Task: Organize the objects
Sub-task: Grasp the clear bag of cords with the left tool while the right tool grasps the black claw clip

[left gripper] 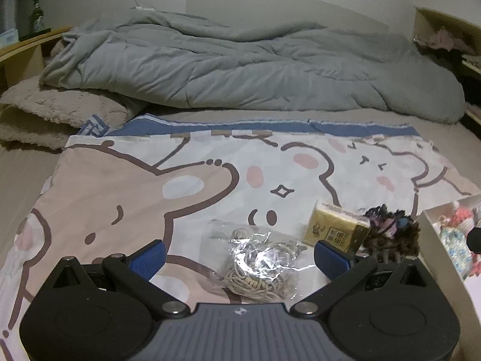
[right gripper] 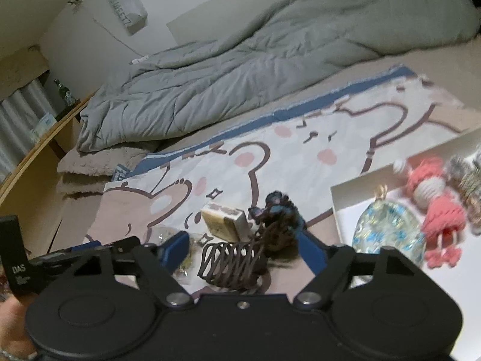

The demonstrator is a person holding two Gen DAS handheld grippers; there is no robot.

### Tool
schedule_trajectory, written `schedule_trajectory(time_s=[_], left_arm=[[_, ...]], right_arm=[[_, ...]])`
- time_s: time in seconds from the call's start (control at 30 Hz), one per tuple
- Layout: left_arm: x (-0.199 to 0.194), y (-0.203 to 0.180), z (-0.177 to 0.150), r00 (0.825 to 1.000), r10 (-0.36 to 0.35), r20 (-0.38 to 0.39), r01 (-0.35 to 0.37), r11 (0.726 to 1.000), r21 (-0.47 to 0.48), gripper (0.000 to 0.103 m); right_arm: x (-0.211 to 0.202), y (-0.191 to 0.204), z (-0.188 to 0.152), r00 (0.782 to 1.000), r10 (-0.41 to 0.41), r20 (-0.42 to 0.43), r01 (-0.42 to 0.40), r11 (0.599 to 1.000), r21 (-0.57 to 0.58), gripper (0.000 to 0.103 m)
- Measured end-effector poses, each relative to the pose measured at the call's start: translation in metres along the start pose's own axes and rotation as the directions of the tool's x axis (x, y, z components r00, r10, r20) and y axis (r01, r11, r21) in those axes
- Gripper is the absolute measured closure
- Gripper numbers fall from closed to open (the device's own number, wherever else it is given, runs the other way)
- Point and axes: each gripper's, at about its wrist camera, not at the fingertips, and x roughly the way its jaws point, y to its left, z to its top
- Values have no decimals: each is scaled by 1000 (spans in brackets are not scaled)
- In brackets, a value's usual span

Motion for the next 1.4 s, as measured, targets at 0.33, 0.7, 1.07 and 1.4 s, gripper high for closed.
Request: schedule_trajectory(time_s=[0.33,0.7,1.07,1.4], left_arm=[[36,-9,-2,999,-17,-37,21,996,86,0],[73,-15,-10,990,-18,-143,36,992,123,0],[84,-3,-9,982,-92,-167,97,995,23,3],[71,0,-6,977,-111,-184,110,994,-14,24]], right_arm=[[28,-19,-6,997,32,-66,-27,996,81,57],[57,-30,-17,990,78,-115,-64,991,118,58],[75,-26,-22,972,196,-131,-178,974,141,80],[62,3,-21,971,178,-163,-191,979,-68,98]])
